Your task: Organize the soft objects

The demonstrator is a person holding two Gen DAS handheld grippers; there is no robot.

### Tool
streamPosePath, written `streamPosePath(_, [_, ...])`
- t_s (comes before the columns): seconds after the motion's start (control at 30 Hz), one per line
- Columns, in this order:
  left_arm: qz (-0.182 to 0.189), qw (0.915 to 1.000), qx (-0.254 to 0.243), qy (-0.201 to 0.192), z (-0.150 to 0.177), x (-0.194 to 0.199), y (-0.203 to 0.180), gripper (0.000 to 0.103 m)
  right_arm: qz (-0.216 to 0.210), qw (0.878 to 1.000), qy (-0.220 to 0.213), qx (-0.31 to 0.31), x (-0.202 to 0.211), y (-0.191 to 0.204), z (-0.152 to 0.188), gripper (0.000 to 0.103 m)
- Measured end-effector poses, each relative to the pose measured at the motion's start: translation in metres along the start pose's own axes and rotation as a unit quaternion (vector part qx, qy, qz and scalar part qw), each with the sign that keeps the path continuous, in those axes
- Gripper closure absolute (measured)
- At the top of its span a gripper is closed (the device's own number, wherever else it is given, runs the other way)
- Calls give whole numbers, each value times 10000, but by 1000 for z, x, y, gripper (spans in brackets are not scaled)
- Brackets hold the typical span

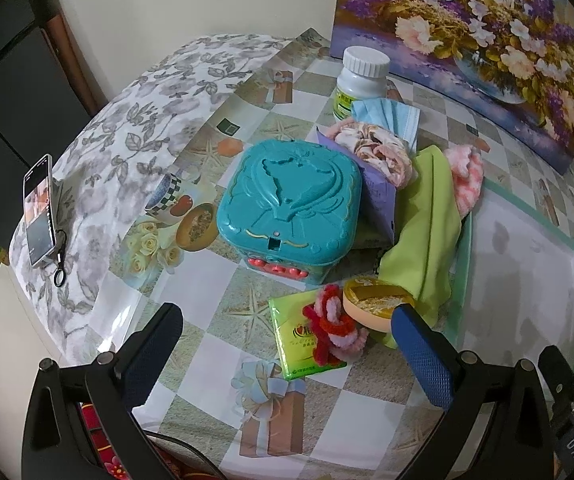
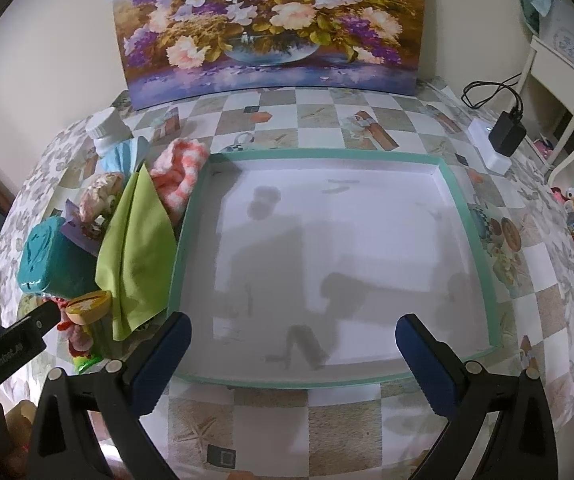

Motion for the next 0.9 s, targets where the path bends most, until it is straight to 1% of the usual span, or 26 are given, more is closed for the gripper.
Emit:
streamPosePath(0.17, [21, 9998, 160, -99, -3, 1, 4, 0, 1, 10000, 4, 31, 0, 1, 0, 0])
streamPosePath(0.33, [-2, 9999, 79, -142, -2, 1, 1, 0, 13, 10000, 7, 65, -1, 2, 0, 0])
streamPosePath(0.63, [36, 9999, -156, -35, 1, 1, -5, 0, 23, 9999, 8, 108, 0, 2, 0, 0])
streamPosePath(0.7, [21, 9998, -167, 62, 2, -2, -3, 0, 13, 9999, 13, 170, -1, 4, 0, 0])
streamPosePath(0.8, [-4, 9998, -21, 214, 3, -6, 4, 0, -19, 9996, 3, 295, 0, 9, 0, 0])
streamPosePath(0.9, [108, 9985, 341, 414, 4, -12, 17, 0, -76, 9992, -18, 397, 1, 16, -1, 0])
Point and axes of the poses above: each gripper's, at about its wrist camera, not at the fingertips, and x roughly against the way its jaws point, y to its left, z to its underside, the point moved 8 cm from there along -x, roughly the way its jaws point, and after that the axes turned 6 degrees about x, right-handed, at the moved point
